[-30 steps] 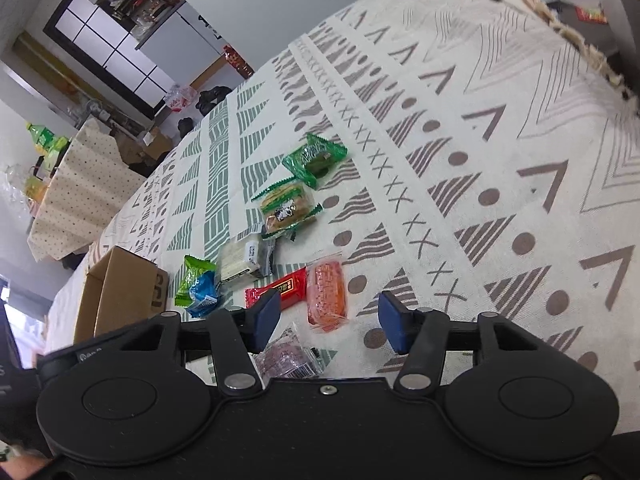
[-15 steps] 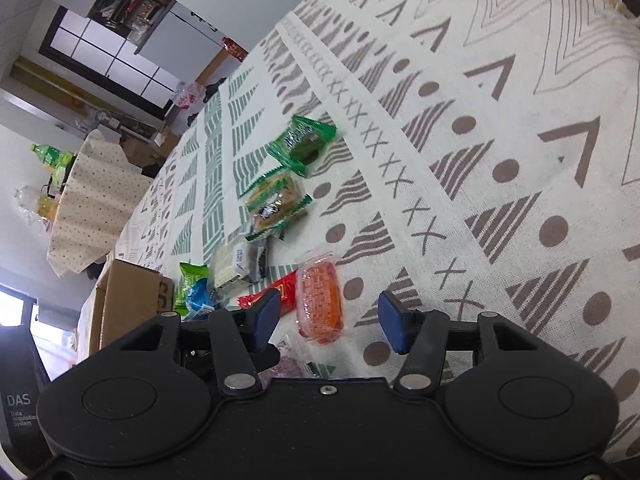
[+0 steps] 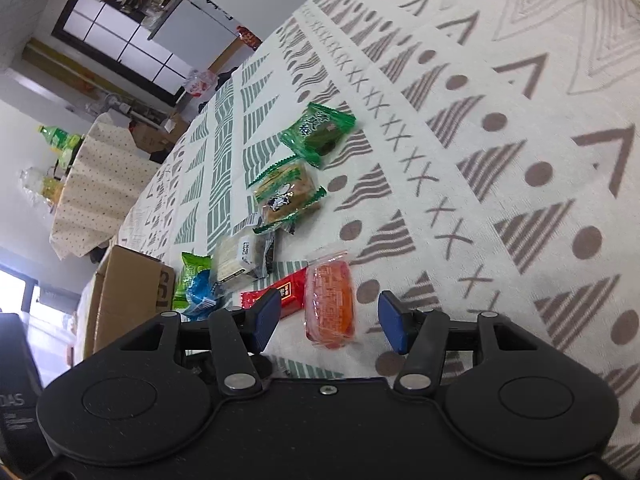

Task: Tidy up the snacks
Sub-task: 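Grasp the purple pack with the left tool while the right grasps the pink pack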

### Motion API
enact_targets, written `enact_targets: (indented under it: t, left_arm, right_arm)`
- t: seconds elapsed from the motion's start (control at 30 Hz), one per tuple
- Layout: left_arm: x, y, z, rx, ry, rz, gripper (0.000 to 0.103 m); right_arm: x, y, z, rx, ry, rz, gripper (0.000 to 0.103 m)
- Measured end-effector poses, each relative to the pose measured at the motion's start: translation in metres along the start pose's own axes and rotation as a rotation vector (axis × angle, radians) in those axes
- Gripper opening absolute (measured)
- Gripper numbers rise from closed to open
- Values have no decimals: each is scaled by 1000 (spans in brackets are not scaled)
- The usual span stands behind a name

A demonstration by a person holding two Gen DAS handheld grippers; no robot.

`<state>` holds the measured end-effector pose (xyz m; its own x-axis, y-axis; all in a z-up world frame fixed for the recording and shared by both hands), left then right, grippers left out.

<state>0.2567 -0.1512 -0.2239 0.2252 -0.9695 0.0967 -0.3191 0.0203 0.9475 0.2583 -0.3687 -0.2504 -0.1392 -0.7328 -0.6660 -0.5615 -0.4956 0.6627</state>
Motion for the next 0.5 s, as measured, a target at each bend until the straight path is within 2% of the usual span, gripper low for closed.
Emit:
enact_targets:
  t: [0.3, 0.37, 0.4, 0.43, 0.5]
  left_arm:
    - [-16, 18, -18, 58, -83, -7, 35]
    - [-19, 25, -23, 77, -99, -7, 35]
    - [-21, 29, -25, 87, -105, -3, 35]
    - [-23, 32, -28, 97, -107, 2, 35]
    - [-29, 39, -33, 123, -109, 17, 35]
  right_arm:
    - [-23, -14, 5, 12, 131, 80, 52]
    - [-26, -17, 6, 10, 154, 108, 47]
    - [-27, -19, 7, 8, 166, 124, 41]
    - [-28, -21, 8, -1, 176, 137, 28]
    - [-28, -21, 9, -8, 173, 130, 24]
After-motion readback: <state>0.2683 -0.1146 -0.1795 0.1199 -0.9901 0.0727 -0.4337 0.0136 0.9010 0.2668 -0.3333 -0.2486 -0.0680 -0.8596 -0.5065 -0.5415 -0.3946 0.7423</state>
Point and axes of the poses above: each gripper's, at about its wrist camera, not at the fingertips, and y roughly against the way its jaws point, x to its right, z to its underside, the point moved 1 cm from there along -y, roughly the way its jaws point, and after that the axes turned 2 degrees about -z, right-handed, at the moved point
